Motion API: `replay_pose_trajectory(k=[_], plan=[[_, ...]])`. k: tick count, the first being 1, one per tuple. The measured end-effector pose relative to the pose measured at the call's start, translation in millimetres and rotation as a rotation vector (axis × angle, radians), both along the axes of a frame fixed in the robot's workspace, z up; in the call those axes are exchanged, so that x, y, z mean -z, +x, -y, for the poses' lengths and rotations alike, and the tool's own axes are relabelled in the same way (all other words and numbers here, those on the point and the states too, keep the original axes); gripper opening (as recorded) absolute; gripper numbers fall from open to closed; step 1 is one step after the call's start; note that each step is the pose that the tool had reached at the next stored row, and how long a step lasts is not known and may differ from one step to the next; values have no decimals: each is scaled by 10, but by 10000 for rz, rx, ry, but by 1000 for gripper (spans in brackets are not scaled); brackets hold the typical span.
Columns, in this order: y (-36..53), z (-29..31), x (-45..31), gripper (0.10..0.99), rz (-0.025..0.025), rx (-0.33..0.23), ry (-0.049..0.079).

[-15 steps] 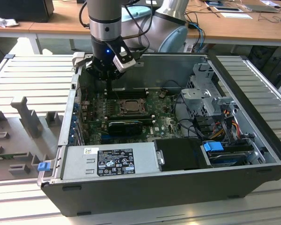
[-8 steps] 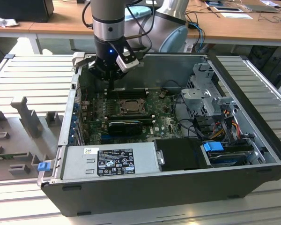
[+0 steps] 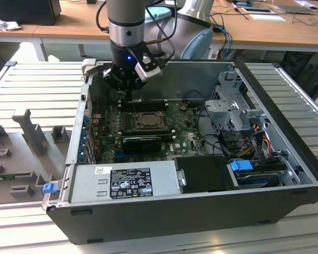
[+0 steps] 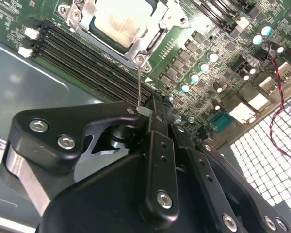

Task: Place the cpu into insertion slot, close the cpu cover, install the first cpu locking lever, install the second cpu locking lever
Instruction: 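Install the first cpu locking lever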

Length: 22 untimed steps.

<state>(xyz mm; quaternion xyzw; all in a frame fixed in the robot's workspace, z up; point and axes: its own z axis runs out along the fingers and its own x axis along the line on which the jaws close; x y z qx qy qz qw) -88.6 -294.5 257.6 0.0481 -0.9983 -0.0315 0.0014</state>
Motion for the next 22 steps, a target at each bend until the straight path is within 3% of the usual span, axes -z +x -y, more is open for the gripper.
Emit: replay_pose_trajectory(k=[13, 22], plan=[[104, 1, 7, 106, 0, 0, 0], [233, 2, 12, 106, 0, 0, 0]])
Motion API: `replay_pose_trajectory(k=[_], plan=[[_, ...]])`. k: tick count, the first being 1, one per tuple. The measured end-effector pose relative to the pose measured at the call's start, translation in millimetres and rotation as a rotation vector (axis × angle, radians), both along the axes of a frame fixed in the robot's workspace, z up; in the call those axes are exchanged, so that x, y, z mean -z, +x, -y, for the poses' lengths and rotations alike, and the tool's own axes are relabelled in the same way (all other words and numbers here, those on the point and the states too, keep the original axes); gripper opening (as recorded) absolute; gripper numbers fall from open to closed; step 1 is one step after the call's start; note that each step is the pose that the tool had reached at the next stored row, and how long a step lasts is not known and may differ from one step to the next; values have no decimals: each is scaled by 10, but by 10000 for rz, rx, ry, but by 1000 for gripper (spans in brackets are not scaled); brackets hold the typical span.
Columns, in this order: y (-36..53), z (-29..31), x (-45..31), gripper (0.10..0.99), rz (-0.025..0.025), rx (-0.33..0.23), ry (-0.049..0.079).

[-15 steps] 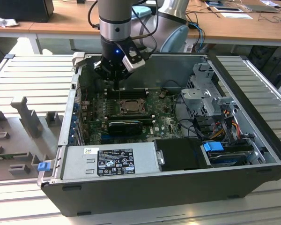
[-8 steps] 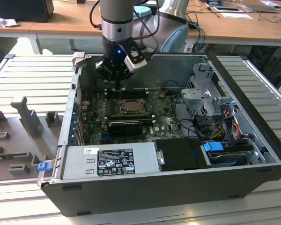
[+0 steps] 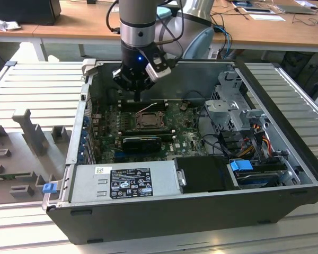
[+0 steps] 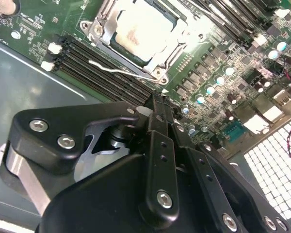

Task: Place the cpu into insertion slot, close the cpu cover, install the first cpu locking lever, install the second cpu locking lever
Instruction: 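Install the first cpu locking lever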

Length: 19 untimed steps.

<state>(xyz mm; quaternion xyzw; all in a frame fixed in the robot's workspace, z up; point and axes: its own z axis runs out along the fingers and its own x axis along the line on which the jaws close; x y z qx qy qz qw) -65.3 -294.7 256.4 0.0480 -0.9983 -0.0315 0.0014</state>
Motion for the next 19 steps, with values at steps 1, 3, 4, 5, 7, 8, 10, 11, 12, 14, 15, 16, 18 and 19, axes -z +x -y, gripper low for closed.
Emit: replay_pose_trajectory(k=[1, 3, 4, 5, 7, 8, 10, 11, 12, 14, 15, 16, 18, 19], plan=[[11, 0, 1, 106, 0, -1, 0], [31, 0, 2, 106, 1, -2, 1], [39, 0, 3, 106, 1, -1, 0], [42, 0, 3, 106, 0, 0, 0], [44, 0, 4, 106, 1, 1, 0], [45, 0, 4, 106, 0, -1, -1], [45, 0, 6, 106, 0, 0, 0], [45, 0, 7, 106, 0, 0, 0], [46, 0, 8, 106, 0, 0, 0], [46, 0, 9, 106, -1, 0, 0], [47, 0, 9, 106, 0, 0, 0], [47, 0, 10, 106, 0, -1, 0], [48, 0, 15, 106, 3, 0, 11], [48, 1, 19, 106, 2, 4, 68]])
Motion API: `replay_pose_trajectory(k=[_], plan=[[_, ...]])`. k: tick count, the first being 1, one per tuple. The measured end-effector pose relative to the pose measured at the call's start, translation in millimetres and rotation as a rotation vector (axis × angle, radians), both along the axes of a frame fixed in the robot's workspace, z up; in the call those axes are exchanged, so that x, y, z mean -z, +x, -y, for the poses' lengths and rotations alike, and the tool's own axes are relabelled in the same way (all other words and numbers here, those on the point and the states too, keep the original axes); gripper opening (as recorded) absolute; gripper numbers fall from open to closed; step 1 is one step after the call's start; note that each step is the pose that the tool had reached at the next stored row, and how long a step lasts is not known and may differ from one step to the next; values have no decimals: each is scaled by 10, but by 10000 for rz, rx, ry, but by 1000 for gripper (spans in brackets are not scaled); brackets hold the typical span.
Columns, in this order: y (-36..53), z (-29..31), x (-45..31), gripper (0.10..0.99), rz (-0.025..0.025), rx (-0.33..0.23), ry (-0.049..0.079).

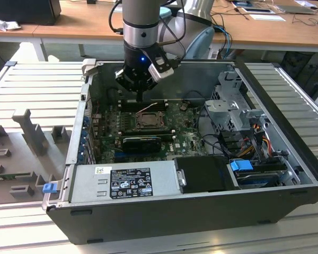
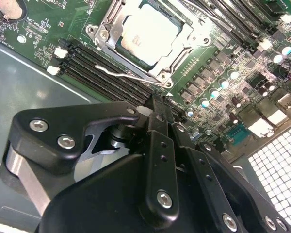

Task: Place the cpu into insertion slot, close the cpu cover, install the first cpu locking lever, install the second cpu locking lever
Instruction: 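Install the first cpu locking lever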

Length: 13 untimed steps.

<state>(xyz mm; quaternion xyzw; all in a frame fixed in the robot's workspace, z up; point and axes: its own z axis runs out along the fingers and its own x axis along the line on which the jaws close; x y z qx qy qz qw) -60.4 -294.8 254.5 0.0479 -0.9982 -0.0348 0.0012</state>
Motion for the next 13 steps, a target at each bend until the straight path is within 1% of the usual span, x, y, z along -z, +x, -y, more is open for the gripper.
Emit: replay_pose_trajectory(k=[1, 2, 3, 4, 5, 6, 7, 9, 11, 13], plan=[[0, 0, 3, 106, -1, 14, 86], [0, 2, 8, 106, -1, 41, 227], [1, 6, 14, 106, -1, 60, 305], [2, 54, 88, 106, 1, 68, 399], [7, 59, 166, 106, -1, 67, 402], [19, 60, 196, 106, -3, 68, 543], [24, 60, 211, 106, 0, 66, 626], [67, 60, 251, 106, -1, 63, 640], [102, 60, 261, 106, -4, 52, 917], [109, 60, 264, 106, -6, 3, 986]])
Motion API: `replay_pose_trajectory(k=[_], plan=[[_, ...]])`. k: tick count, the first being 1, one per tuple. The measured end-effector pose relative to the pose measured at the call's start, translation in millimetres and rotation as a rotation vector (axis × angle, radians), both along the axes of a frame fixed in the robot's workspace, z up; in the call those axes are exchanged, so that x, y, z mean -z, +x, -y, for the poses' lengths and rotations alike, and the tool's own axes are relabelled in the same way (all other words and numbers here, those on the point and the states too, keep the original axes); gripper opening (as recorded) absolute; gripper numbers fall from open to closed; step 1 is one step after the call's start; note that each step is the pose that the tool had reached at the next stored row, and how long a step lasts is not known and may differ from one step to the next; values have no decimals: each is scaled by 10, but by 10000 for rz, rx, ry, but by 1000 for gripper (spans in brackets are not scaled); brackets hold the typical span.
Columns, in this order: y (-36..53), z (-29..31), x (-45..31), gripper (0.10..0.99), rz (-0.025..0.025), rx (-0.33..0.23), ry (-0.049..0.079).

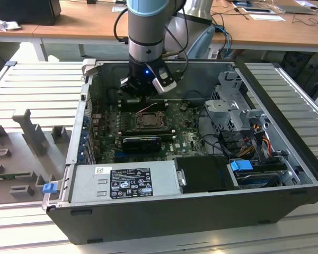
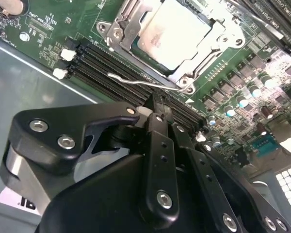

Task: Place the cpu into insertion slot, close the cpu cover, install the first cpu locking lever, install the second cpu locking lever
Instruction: 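Install the first cpu locking lever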

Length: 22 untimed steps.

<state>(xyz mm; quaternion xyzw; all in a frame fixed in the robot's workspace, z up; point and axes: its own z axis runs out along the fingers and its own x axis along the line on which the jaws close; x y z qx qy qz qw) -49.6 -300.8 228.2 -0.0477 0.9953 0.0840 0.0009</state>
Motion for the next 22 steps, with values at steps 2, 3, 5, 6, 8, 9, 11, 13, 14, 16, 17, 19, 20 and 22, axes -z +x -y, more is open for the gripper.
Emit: replay_pose_trajectory(k=[2, 3, 5, 6, 8, 9, 11, 13, 14, 16, 17, 19, 20, 22], plan=[[8, -1, 1, 106, 1, -1, 27], [21, 0, 0, 106, -2, -1, 29], [66, -1, 0, 106, -1, -7, 28], [76, -1, 0, 106, -1, -12, 27], [97, -2, 4, 106, 1, -26, 31], [112, -2, 7, 106, 1, -46, 29], [178, -4, 20, 106, 2, -72, 28], [226, -4, 37, 106, 0, -72, 28], [234, -4, 45, 106, -1, -64, 29], [236, -4, 61, 106, 13, -34, 28], [250, -4, 75, 106, 25, -6, 28], [270, -5, 81, 106, 29, 16, 26], [292, -5, 88, 106, 30, 40, 29], [322, -5, 113, 106, 30, 407, 26]])
